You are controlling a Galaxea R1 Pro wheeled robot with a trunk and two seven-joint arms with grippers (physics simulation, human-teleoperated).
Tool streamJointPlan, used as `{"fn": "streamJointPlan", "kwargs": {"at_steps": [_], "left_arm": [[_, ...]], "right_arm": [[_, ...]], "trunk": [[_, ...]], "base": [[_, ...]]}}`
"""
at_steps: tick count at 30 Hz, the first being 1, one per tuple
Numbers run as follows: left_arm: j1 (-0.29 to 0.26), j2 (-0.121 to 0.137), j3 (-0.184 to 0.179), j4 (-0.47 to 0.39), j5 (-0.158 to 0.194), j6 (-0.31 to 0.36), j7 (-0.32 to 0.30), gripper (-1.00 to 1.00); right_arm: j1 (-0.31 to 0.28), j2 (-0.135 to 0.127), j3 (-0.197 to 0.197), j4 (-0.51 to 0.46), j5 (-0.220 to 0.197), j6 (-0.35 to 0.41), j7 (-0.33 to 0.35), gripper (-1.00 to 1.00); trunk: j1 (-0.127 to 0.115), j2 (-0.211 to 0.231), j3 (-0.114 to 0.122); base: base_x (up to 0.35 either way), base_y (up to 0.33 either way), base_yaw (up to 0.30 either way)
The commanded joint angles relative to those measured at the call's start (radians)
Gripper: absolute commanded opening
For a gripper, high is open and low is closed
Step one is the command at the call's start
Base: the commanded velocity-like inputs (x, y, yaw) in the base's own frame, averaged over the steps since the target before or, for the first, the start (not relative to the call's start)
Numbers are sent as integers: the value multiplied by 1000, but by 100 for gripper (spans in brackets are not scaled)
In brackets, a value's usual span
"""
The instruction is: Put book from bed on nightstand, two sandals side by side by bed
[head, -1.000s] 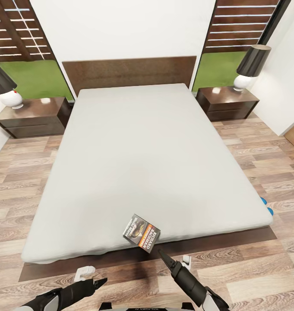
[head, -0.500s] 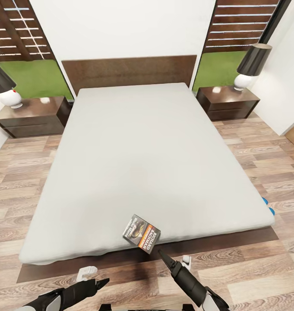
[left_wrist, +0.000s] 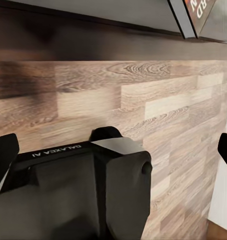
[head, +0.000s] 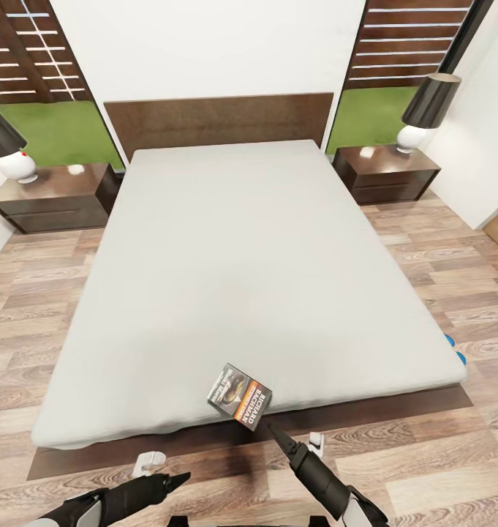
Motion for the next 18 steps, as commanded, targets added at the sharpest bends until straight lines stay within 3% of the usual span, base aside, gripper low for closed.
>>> {"fn": "streamJointPlan", "kwargs": {"at_steps": [1,18], "left_arm": [[0,0,8,0,-10,-1,-5,100],[0,0,7,0,-10,-1,-13,100]], "right_arm": [[0,1,-4,0,-2,10,4,100],[0,3,-2,5,-2,10,3,100]], "trunk": [[0,-1,-1],[61,-113,-51]], "base": [[0,0,0],[0,0,0]]}}
